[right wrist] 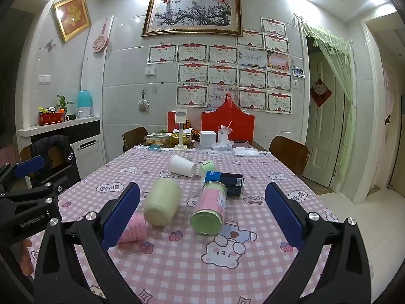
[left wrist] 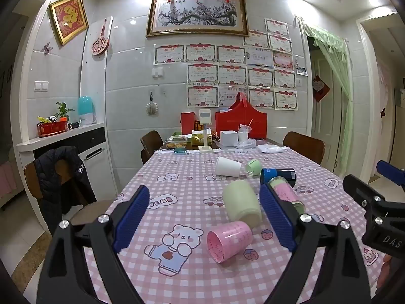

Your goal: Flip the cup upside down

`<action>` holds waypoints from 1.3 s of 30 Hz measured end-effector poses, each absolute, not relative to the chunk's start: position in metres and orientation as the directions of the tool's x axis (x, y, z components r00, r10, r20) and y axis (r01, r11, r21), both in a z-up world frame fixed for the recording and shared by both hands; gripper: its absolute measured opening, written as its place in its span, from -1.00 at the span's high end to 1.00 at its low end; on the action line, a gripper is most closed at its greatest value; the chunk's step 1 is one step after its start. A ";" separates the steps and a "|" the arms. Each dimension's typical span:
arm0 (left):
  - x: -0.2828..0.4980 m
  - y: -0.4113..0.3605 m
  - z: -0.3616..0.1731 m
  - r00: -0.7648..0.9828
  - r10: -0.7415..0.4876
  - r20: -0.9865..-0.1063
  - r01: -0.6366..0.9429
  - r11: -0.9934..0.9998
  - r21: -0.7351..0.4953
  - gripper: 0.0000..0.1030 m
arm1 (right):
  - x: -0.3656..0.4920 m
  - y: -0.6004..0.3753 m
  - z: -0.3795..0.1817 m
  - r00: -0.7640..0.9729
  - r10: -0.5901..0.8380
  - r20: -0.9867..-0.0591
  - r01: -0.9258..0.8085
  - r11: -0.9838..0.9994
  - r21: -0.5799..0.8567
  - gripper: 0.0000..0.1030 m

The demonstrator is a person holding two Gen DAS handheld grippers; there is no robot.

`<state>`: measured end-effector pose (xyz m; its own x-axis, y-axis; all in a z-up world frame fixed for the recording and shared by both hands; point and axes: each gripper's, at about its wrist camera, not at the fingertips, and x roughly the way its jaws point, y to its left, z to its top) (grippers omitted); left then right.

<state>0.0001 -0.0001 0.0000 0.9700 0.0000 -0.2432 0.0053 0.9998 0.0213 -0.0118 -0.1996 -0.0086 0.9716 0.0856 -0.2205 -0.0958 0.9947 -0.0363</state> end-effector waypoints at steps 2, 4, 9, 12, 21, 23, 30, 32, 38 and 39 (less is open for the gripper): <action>0.000 0.000 0.000 0.971 0.001 -0.241 0.004 1.000 0.020 -0.69 | -0.011 -0.199 -0.009 0.971 0.085 -0.223 -0.096 0.995 -0.037 -0.85; 0.000 0.000 0.000 0.970 -0.001 -0.245 0.006 1.000 0.021 -0.69 | -0.010 -0.199 -0.009 0.971 0.085 -0.224 -0.095 0.995 -0.037 -0.85; 0.000 0.001 0.000 0.970 0.000 -0.243 0.005 1.000 0.021 -0.69 | -0.012 -0.200 -0.009 0.973 0.086 -0.214 -0.095 0.995 -0.030 -0.85; 0.000 0.000 0.000 0.970 0.000 -0.244 0.005 1.000 0.023 -0.69 | -0.011 -0.199 -0.008 0.973 0.085 -0.212 -0.094 0.995 -0.031 -0.85; -0.003 -0.001 0.000 0.971 -0.001 -0.241 0.007 1.000 0.024 -0.69 | -0.013 -0.205 -0.010 0.976 0.079 -0.204 -0.086 0.996 -0.027 -0.85; -0.001 -0.002 -0.001 0.971 -0.003 -0.241 0.009 1.000 0.024 -0.69 | -0.013 -0.203 -0.010 0.976 0.073 -0.203 -0.080 0.996 -0.026 -0.85; -0.001 -0.006 -0.004 0.971 -0.005 -0.239 0.011 1.000 0.023 -0.69 | -0.014 -0.204 -0.010 0.977 0.067 -0.202 -0.073 0.997 -0.026 -0.85; 0.002 -0.005 -0.002 0.971 -0.005 -0.239 0.011 1.000 0.023 -0.69 | -0.014 -0.203 -0.010 0.977 0.065 -0.201 -0.072 0.997 -0.026 -0.85; 0.002 -0.005 -0.002 0.971 -0.005 -0.239 0.011 1.000 0.023 -0.69 | -0.014 -0.204 -0.008 0.978 0.064 -0.199 -0.070 0.997 -0.027 -0.85; 0.002 -0.005 -0.002 0.971 -0.003 -0.239 0.009 1.000 0.024 -0.69 | -0.014 -0.204 -0.008 0.978 0.062 -0.198 -0.069 0.997 -0.028 -0.85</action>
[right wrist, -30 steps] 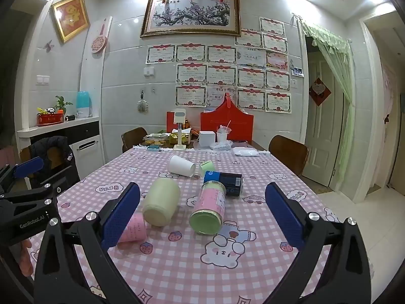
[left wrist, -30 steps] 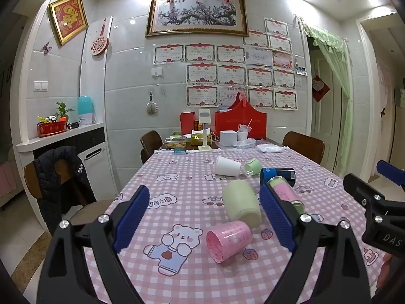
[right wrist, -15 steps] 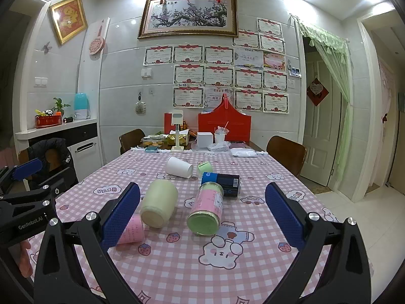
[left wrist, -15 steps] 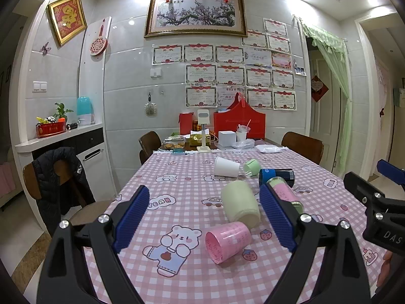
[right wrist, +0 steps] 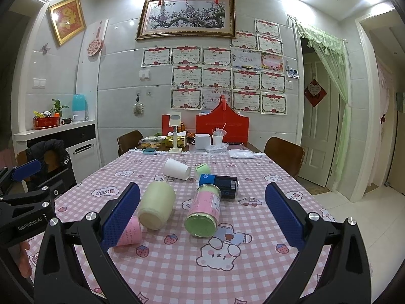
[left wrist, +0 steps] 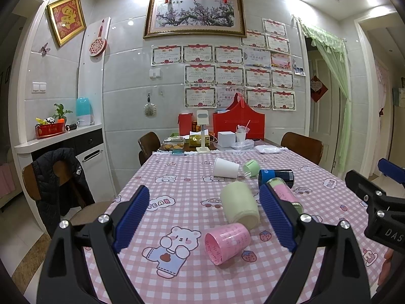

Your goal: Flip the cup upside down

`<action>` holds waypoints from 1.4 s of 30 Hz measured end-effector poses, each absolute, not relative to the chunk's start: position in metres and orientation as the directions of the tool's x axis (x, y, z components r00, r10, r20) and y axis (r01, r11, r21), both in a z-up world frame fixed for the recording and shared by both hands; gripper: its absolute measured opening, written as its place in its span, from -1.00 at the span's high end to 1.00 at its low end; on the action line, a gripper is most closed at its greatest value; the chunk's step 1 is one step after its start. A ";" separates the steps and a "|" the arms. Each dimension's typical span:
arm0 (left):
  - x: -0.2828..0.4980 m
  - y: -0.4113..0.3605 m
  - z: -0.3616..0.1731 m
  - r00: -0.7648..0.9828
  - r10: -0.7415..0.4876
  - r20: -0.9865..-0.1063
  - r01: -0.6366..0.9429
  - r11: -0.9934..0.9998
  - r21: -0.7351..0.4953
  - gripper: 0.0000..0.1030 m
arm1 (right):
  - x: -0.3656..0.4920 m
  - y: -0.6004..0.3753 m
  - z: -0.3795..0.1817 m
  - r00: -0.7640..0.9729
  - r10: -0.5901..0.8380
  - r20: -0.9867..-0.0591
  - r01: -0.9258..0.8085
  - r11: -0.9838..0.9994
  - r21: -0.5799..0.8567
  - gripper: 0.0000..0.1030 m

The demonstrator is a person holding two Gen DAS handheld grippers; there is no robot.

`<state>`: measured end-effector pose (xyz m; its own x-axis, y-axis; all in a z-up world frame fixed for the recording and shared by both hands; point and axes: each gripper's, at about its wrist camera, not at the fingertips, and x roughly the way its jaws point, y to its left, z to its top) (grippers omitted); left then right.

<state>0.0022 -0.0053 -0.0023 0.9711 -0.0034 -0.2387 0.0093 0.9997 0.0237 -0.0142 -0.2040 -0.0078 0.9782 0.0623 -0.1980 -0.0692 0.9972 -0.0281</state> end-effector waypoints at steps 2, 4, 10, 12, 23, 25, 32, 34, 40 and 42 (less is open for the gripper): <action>0.001 -0.006 0.003 0.971 -0.005 -0.239 0.011 1.000 0.025 -0.69 | -0.014 -0.204 -0.008 0.979 0.062 -0.196 -0.069 0.997 -0.028 -0.85; 0.001 -0.006 0.003 0.971 -0.004 -0.238 0.010 1.000 0.024 -0.69 | -0.014 -0.204 -0.007 0.978 0.064 -0.199 -0.071 0.997 -0.028 -0.85; 0.001 -0.006 0.003 0.971 -0.005 -0.239 0.011 1.000 0.025 -0.69 | -0.014 -0.205 -0.007 0.978 0.062 -0.200 -0.069 0.997 -0.026 -0.85; 0.001 -0.006 0.003 0.971 -0.004 -0.238 0.011 1.000 0.025 -0.69 | -0.014 -0.205 -0.007 0.978 0.060 -0.198 -0.067 0.997 -0.026 -0.85; 0.001 -0.007 0.003 0.972 -0.003 -0.237 0.009 1.000 0.025 -0.69 | -0.015 -0.205 -0.007 0.978 0.059 -0.200 -0.066 0.998 -0.026 -0.85; 0.001 -0.006 0.003 0.971 -0.004 -0.238 0.010 1.000 0.025 -0.69 | -0.015 -0.205 -0.007 0.978 0.060 -0.201 -0.066 0.997 -0.026 -0.85; 0.001 -0.007 0.003 0.971 -0.003 -0.238 0.010 1.000 0.025 -0.69 | -0.014 -0.206 -0.007 0.978 0.060 -0.202 -0.066 0.997 -0.024 -0.85; 0.001 -0.006 0.003 0.971 -0.005 -0.239 0.011 1.000 0.024 -0.69 | -0.014 -0.205 -0.007 0.978 0.060 -0.201 -0.067 0.997 -0.026 -0.85; 0.001 -0.008 0.003 0.971 -0.006 -0.241 0.012 1.000 0.025 -0.69 | -0.014 -0.206 -0.008 0.978 0.060 -0.202 -0.066 0.997 -0.025 -0.85; 0.001 -0.008 0.003 0.971 -0.006 -0.241 0.012 1.000 0.025 -0.69 | -0.014 -0.206 -0.009 0.978 0.059 -0.202 -0.065 0.998 -0.025 -0.85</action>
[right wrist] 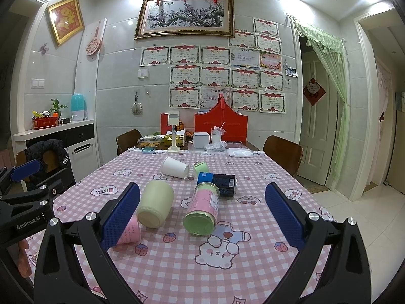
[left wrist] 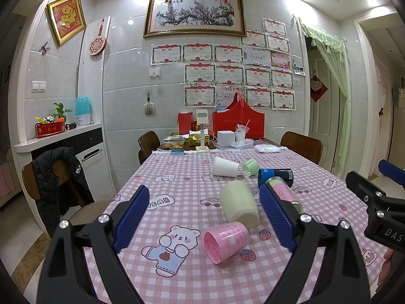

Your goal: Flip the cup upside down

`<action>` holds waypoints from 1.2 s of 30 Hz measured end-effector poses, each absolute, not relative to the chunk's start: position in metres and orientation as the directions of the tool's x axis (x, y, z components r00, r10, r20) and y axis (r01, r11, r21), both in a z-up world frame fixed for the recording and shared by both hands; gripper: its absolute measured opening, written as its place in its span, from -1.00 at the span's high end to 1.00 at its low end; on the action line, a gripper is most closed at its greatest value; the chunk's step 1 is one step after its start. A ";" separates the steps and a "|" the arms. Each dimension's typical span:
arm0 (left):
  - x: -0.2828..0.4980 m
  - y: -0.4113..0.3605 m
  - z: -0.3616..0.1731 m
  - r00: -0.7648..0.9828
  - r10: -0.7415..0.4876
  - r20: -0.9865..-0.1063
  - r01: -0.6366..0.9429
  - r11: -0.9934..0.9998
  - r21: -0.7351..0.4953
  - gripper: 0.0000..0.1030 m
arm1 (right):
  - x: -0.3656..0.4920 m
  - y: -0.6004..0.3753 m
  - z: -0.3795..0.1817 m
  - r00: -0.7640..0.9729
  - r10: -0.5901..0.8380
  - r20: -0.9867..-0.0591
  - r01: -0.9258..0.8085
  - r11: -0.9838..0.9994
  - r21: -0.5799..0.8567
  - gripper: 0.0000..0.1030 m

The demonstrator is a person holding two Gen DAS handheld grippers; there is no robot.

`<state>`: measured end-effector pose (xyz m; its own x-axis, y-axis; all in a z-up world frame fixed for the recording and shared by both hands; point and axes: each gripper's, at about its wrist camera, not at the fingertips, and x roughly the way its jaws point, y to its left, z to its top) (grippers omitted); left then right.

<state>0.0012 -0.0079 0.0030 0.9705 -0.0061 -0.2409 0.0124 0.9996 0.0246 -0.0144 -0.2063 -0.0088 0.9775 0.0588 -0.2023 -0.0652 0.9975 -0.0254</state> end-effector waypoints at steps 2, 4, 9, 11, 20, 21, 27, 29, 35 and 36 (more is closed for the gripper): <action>0.001 -0.008 0.003 0.971 -0.007 -0.241 0.013 1.000 0.023 -0.69 | -0.014 -0.206 -0.009 0.977 0.059 -0.203 -0.065 0.998 -0.025 -0.85; 0.001 -0.008 0.003 0.970 -0.007 -0.242 0.013 1.000 0.024 -0.69 | -0.014 -0.207 -0.011 0.977 0.057 -0.204 -0.064 0.998 -0.025 -0.85; 0.002 -0.008 0.002 0.970 -0.007 -0.243 0.013 1.000 0.023 -0.69 | -0.014 -0.207 -0.012 0.977 0.058 -0.206 -0.064 0.998 -0.025 -0.85; 0.002 -0.009 0.000 0.970 -0.006 -0.244 0.012 1.000 0.024 -0.69 | -0.014 -0.207 -0.013 0.977 0.057 -0.207 -0.064 0.998 -0.024 -0.85; 0.005 -0.007 -0.006 0.968 -0.007 -0.252 0.013 1.000 0.023 -0.69 | -0.010 -0.207 -0.017 0.974 0.056 -0.219 -0.062 0.998 -0.022 -0.85; 0.006 -0.006 -0.007 0.967 -0.007 -0.253 0.013 1.000 0.022 -0.69 | -0.009 -0.207 -0.017 0.974 0.055 -0.220 -0.061 0.998 -0.022 -0.85; 0.014 -0.005 -0.012 0.965 -0.005 -0.263 0.012 1.000 0.024 -0.69 | -0.006 -0.206 -0.018 0.973 0.055 -0.226 -0.061 0.998 -0.021 -0.85; 0.016 -0.005 -0.013 0.964 -0.003 -0.265 0.011 1.000 0.027 -0.69 | -0.004 -0.206 -0.018 0.972 0.055 -0.229 -0.061 0.998 -0.020 -0.85; 0.024 -0.005 -0.013 0.961 0.000 -0.275 0.009 0.999 0.032 -0.69 | 0.002 -0.206 -0.019 0.970 0.056 -0.238 -0.062 0.998 -0.019 -0.85; 0.026 -0.005 -0.012 0.961 -0.001 -0.276 0.010 0.999 0.031 -0.69 | 0.003 -0.205 -0.020 0.969 0.057 -0.240 -0.063 0.998 -0.018 -0.85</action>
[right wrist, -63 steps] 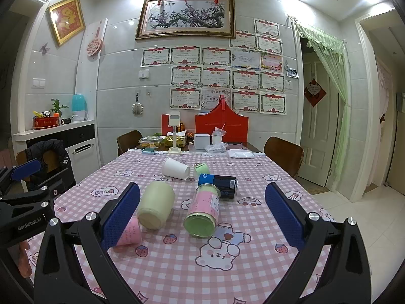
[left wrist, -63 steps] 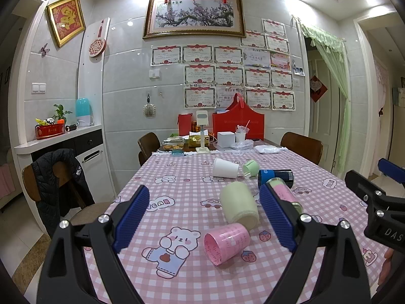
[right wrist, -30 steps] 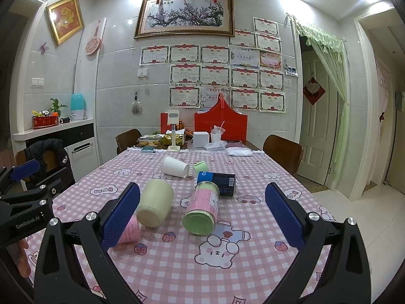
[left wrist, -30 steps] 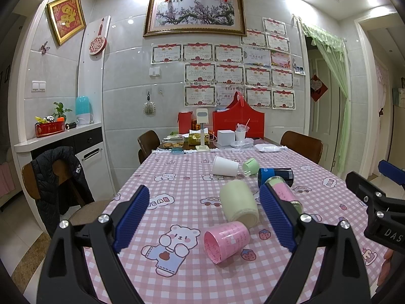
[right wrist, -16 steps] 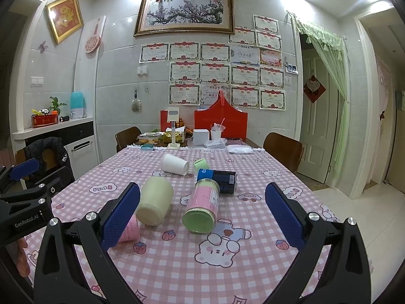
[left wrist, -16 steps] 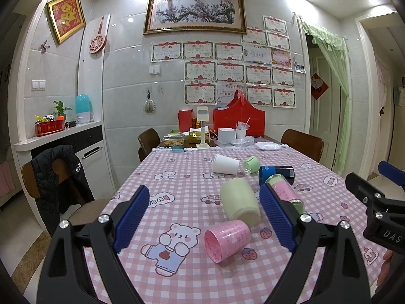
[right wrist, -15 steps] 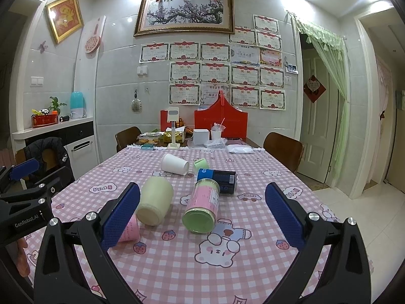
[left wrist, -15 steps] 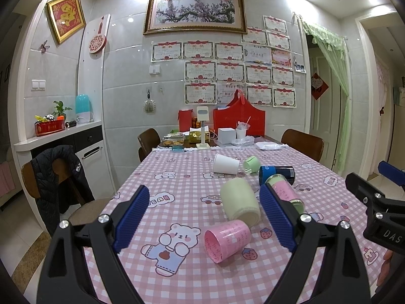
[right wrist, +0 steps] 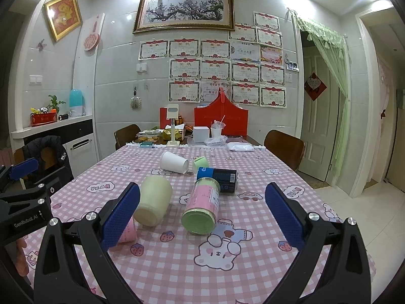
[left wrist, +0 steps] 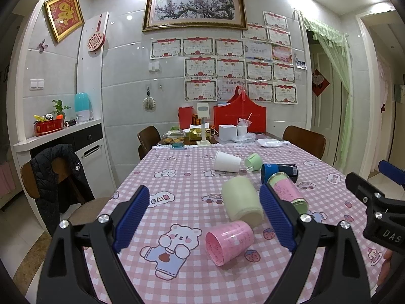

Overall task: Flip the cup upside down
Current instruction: 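Reach the right gripper to the white paper cup and grasp it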

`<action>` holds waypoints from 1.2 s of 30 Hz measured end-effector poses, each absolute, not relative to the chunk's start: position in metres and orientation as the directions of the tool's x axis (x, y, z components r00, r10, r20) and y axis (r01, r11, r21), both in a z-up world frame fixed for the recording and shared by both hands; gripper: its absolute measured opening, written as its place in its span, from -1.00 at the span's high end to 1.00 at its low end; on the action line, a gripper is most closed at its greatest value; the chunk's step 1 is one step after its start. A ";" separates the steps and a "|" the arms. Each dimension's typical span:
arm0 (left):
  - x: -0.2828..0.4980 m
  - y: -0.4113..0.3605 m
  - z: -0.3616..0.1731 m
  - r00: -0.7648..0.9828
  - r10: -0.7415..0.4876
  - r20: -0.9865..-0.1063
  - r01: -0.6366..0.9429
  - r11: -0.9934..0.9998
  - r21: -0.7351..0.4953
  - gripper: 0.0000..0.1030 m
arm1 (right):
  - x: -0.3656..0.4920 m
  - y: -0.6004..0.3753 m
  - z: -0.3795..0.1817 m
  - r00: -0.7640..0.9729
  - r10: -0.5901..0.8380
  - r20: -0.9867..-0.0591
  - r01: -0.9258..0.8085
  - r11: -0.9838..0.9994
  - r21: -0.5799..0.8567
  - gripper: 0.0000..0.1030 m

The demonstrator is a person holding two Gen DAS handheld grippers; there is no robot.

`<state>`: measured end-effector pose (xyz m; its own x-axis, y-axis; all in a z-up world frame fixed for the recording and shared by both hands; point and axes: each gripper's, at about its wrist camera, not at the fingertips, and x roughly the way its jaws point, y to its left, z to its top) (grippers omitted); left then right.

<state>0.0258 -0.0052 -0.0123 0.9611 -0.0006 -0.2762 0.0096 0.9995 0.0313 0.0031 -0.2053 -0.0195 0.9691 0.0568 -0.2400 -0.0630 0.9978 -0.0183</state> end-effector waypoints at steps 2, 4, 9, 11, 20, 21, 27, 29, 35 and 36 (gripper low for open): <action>0.028 -0.005 -0.013 0.961 0.001 -0.277 0.009 0.999 0.033 -0.69 | 0.005 -0.205 -0.019 0.968 0.056 -0.243 -0.063 0.998 -0.019 -0.85; 0.031 -0.006 -0.013 0.960 0.002 -0.280 0.009 0.999 0.037 -0.69 | 0.010 -0.205 -0.018 0.966 0.057 -0.251 -0.064 0.998 -0.020 -0.85; 0.045 -0.006 -0.013 0.954 -0.004 -0.298 0.016 0.999 0.037 -0.69 | 0.025 -0.204 -0.016 0.961 0.067 -0.269 -0.075 0.997 -0.020 -0.85; 0.053 -0.005 -0.012 0.951 -0.004 -0.309 0.017 0.999 0.040 -0.69 | 0.033 -0.204 -0.015 0.958 0.072 -0.276 -0.082 0.996 -0.026 -0.85; 0.114 0.008 -0.011 0.908 -0.043 -0.417 0.056 0.998 0.020 -0.69 | 0.093 -0.201 0.000 0.943 0.129 -0.306 -0.157 0.985 -0.069 -0.85; 0.123 0.009 -0.010 0.901 -0.048 -0.432 0.062 0.998 0.018 -0.69 | 0.101 -0.198 0.001 0.942 0.130 -0.310 -0.164 0.983 -0.085 -0.85; 0.189 0.022 -0.005 0.847 -0.120 -0.518 0.112 0.993 -0.046 -0.69 | 0.175 -0.174 0.012 0.906 0.201 -0.373 -0.283 0.942 -0.179 -0.85; 0.215 0.029 -0.004 0.830 -0.124 -0.543 0.107 0.992 -0.063 -0.69 | 0.203 -0.163 0.013 0.878 0.243 -0.413 -0.346 0.918 -0.196 -0.85; 0.290 0.045 -0.009 0.791 -0.074 -0.608 0.060 0.997 -0.043 -0.69 | 0.289 -0.128 0.007 0.788 0.297 -0.539 -0.483 0.841 -0.242 -0.85; 0.305 0.046 -0.013 0.777 -0.049 -0.628 0.042 0.999 -0.026 -0.69 | 0.306 -0.122 0.002 0.768 0.295 -0.569 -0.503 0.827 -0.251 -0.85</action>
